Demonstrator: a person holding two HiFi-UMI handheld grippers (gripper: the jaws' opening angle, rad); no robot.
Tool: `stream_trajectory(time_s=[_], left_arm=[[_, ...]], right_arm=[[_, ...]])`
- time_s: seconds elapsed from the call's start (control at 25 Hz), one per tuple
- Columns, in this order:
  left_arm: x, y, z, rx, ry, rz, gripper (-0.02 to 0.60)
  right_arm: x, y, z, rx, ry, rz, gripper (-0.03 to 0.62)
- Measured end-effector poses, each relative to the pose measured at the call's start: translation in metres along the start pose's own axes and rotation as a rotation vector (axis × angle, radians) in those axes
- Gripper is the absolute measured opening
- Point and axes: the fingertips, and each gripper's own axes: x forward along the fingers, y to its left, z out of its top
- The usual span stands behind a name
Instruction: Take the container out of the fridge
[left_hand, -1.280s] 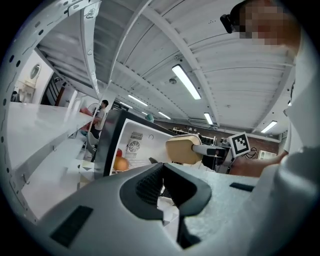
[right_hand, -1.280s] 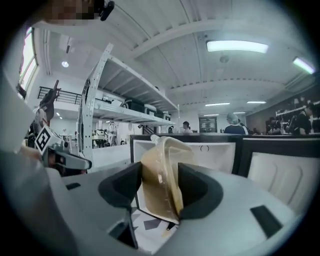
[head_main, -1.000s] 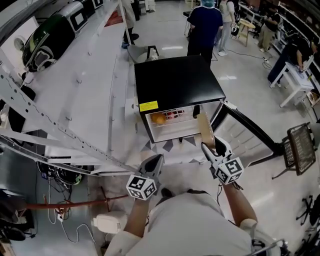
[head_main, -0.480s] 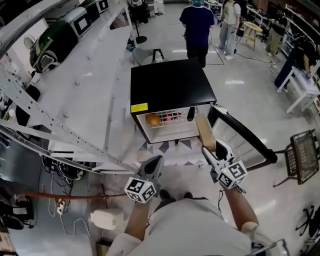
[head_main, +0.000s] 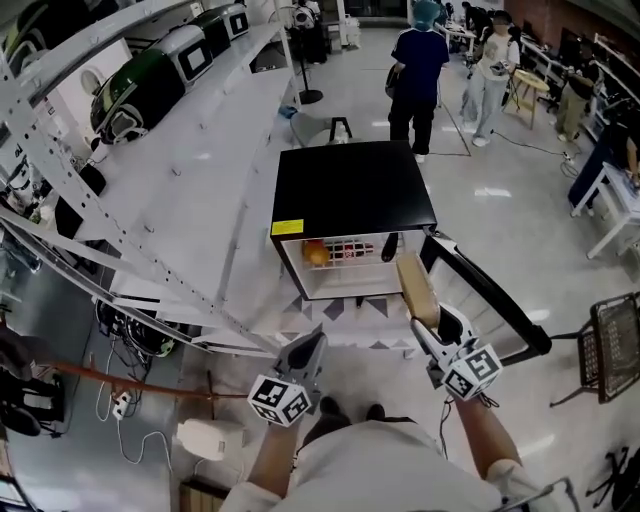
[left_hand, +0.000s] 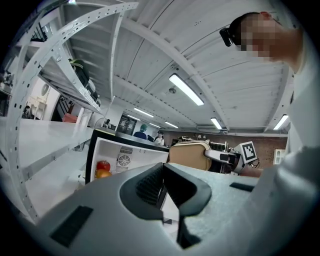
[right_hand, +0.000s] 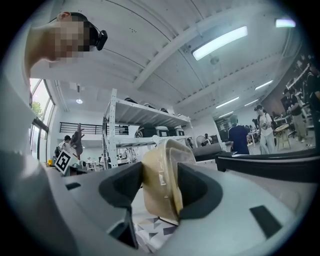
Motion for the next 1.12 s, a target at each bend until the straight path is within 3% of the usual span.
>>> stream_trajectory(time_s=[0.6,1.12], left_arm=[[-0.018,0.034,0.033,0.017,-0.042,-0.004,0.005],[-0.013,0.045,0.048,0.023,-0.066,-0.031,0.005]], right_arm=[[0.011,0.012,0.028,0.01,-0.116,-0.044,0.23],[0.028,0.02,0.039,-0.017,-0.126,-0.048,0.23]])
